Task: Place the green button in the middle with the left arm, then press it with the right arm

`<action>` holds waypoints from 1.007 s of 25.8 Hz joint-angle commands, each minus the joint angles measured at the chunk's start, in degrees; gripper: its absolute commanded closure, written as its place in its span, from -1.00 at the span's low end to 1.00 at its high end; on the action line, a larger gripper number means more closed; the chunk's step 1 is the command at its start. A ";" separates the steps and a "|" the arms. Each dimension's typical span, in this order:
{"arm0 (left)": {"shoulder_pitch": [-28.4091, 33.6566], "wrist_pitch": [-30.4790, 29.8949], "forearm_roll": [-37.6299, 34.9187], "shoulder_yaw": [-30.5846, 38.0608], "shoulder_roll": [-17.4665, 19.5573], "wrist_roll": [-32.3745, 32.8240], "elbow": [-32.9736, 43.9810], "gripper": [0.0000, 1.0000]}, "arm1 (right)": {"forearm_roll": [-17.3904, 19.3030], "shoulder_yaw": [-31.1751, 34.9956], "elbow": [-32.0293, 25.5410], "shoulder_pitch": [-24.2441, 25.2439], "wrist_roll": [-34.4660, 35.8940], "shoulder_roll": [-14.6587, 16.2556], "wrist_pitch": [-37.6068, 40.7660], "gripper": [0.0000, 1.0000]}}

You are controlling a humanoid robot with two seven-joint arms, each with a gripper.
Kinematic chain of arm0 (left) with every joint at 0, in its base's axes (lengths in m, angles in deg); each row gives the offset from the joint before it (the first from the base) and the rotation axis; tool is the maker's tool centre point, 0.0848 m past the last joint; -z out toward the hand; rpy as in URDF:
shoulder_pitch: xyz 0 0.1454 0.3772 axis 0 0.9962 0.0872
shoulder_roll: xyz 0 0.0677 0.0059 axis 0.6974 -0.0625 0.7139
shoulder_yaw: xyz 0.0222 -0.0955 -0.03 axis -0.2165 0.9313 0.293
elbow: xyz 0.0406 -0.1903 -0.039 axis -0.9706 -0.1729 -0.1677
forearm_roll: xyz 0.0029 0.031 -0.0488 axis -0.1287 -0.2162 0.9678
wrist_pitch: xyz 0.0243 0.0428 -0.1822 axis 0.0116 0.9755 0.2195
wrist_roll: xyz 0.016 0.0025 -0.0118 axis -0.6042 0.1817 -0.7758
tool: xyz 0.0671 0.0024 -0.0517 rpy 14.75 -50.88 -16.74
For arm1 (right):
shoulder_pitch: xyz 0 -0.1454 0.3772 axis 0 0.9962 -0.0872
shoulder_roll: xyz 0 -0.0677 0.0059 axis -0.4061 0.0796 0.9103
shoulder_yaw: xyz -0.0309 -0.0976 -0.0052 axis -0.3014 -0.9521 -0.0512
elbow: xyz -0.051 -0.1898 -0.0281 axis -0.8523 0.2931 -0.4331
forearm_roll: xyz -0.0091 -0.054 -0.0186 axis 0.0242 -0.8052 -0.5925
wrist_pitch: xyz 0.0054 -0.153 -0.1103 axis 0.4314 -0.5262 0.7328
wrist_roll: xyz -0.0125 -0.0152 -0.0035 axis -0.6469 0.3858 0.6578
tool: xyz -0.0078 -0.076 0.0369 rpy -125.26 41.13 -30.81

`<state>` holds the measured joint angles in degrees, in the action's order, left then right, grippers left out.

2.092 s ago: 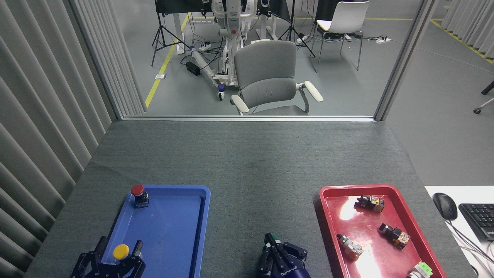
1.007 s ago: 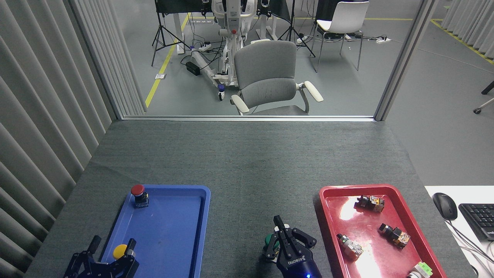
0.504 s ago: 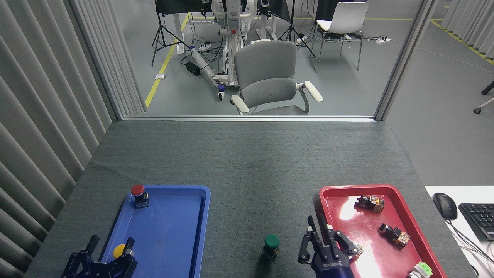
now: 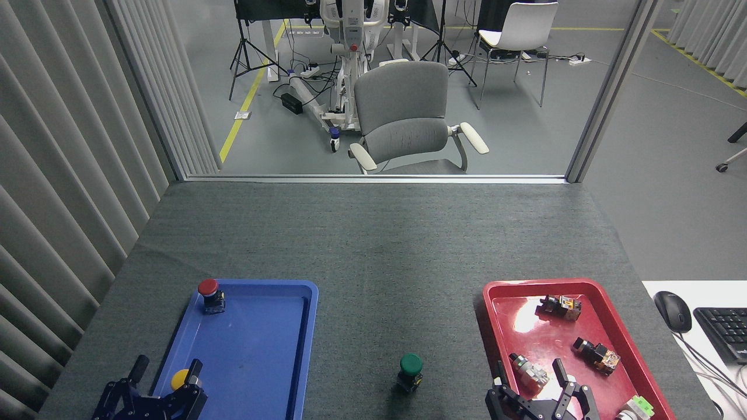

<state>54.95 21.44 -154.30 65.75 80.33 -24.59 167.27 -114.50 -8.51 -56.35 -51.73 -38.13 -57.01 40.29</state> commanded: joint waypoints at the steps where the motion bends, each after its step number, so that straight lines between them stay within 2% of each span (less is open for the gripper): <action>1: 0.15 -0.10 0.00 -0.07 0.00 0.00 0.00 -0.98 | 0.01 1.02 -0.29 1.16 -0.11 1.21 0.07 -0.97; 10: 0.15 -0.10 0.00 -0.07 -0.18 0.00 0.00 -0.98 | 1.24 2.08 -1.08 1.78 -0.11 1.56 -0.10 -0.97; 26: 0.06 -0.01 0.09 -0.15 0.00 0.00 -0.62 -0.98 | 1.24 1.99 -1.52 1.60 -0.81 2.00 -0.02 -0.98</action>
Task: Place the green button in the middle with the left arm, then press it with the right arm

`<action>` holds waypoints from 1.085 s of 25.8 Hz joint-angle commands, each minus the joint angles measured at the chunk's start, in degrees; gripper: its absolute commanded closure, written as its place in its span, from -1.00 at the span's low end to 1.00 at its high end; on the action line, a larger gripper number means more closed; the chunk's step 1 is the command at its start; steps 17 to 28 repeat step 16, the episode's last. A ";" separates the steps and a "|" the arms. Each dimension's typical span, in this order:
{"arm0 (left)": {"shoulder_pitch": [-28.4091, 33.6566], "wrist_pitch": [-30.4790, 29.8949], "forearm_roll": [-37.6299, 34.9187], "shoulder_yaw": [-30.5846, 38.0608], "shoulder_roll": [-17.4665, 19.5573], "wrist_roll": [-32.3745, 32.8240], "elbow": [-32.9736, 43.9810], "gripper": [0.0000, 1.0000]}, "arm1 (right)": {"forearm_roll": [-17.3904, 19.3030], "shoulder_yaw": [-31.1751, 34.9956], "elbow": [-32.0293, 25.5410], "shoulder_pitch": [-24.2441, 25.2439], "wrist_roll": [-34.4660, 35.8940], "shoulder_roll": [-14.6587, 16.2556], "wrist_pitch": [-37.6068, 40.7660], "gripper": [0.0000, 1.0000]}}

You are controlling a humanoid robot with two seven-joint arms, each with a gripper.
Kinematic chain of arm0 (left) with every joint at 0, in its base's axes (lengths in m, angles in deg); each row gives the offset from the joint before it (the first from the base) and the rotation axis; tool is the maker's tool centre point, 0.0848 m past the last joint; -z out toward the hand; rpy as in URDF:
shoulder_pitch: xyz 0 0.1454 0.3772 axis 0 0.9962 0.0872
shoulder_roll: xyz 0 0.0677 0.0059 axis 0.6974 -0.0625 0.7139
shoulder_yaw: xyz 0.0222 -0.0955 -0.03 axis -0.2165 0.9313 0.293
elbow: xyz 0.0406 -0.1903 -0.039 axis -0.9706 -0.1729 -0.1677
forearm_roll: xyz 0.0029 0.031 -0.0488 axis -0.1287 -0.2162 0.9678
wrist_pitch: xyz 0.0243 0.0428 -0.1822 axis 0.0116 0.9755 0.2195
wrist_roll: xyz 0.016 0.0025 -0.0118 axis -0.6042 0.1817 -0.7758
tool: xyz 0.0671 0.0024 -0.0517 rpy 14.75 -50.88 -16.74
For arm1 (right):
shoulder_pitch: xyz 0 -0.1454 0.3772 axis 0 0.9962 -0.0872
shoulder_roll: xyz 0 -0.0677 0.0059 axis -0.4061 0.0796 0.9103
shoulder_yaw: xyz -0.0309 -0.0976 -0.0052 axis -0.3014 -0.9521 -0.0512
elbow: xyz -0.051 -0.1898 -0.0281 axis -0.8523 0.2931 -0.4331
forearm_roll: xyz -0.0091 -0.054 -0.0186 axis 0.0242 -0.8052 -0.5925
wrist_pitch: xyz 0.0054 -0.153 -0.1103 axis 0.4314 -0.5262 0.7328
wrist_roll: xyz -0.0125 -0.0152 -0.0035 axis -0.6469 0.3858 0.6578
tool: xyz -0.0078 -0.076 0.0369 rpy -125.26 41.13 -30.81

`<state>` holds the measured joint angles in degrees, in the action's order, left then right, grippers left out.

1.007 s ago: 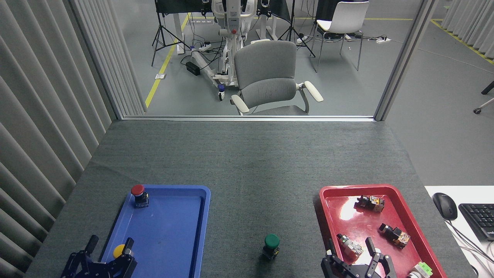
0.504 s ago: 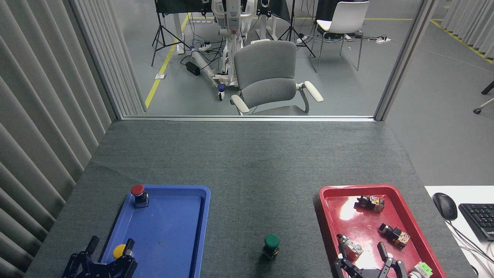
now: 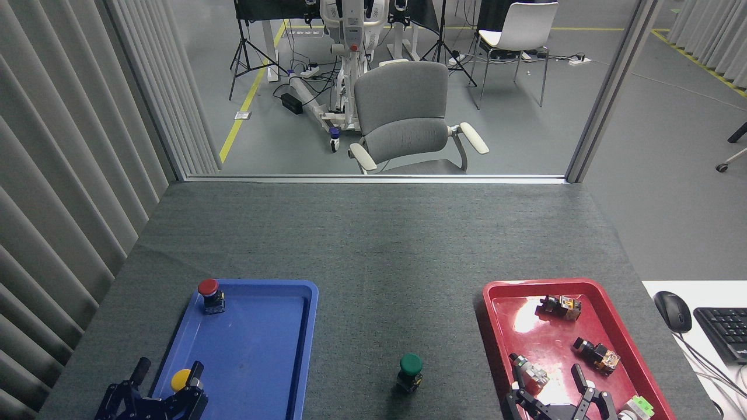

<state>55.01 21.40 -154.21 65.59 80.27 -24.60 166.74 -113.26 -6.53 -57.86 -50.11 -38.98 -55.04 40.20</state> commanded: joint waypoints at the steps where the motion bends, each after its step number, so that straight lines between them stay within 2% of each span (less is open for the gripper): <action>1: -0.09 0.03 0.00 0.00 0.06 0.01 -0.18 -0.98 | 0.00 -0.07 -0.01 0.07 -0.05 0.03 0.08 -0.98; 28: -2.20 -0.14 0.52 -0.18 0.32 0.09 0.44 -0.98 | 0.27 -0.34 -0.01 -0.11 0.03 -0.50 0.17 -0.98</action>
